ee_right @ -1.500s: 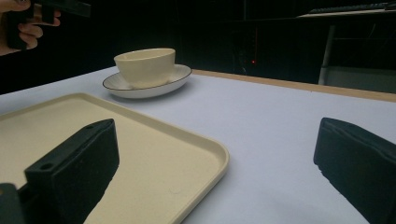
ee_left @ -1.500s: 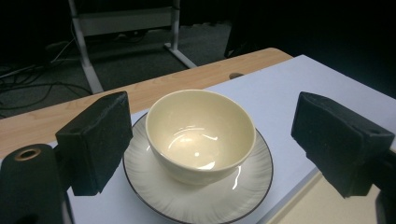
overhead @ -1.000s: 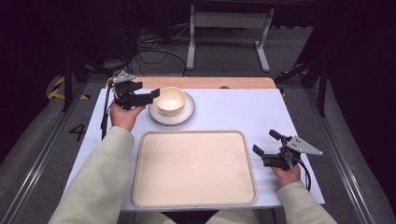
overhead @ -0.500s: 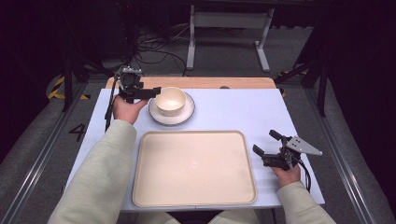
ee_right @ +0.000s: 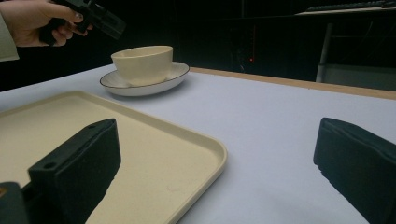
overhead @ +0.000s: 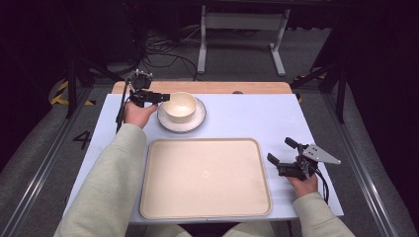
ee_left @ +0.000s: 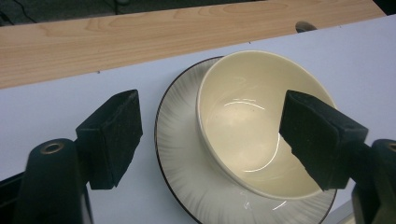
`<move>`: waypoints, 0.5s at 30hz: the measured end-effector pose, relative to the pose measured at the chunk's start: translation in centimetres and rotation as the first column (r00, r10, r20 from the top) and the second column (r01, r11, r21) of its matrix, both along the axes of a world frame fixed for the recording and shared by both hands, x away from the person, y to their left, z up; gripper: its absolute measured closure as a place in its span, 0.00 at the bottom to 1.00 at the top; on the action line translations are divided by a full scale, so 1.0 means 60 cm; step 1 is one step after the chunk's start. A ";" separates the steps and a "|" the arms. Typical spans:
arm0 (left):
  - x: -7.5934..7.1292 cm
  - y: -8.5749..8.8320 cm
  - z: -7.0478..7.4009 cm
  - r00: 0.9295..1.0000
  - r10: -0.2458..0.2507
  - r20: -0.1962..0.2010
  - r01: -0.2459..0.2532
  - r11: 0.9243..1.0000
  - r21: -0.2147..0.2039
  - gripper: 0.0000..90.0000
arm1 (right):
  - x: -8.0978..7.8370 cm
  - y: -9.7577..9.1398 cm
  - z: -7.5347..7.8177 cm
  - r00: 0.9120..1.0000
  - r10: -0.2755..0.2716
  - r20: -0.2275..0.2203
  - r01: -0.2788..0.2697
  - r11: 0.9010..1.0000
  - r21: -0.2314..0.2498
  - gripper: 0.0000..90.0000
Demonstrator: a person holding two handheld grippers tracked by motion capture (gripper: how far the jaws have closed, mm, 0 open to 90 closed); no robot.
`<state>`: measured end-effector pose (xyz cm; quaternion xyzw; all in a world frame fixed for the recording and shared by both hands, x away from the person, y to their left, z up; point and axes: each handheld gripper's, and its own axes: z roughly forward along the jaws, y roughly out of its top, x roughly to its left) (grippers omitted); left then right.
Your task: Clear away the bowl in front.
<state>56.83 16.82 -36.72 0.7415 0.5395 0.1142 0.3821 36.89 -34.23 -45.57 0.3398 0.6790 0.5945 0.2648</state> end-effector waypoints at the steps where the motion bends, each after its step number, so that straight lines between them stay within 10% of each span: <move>1: 0.001 -0.001 -0.002 1.000 0.002 -0.003 -0.002 1.000 0.004 0.24 | 0.000 0.000 0.000 1.000 0.001 -0.001 -0.001 1.000 0.000 0.01; 15: 0.018 -0.012 -0.032 0.999 -0.003 -0.053 0.005 0.999 0.041 0.33 | 0.000 0.000 0.000 1.000 0.003 -0.001 -0.003 1.000 0.000 0.01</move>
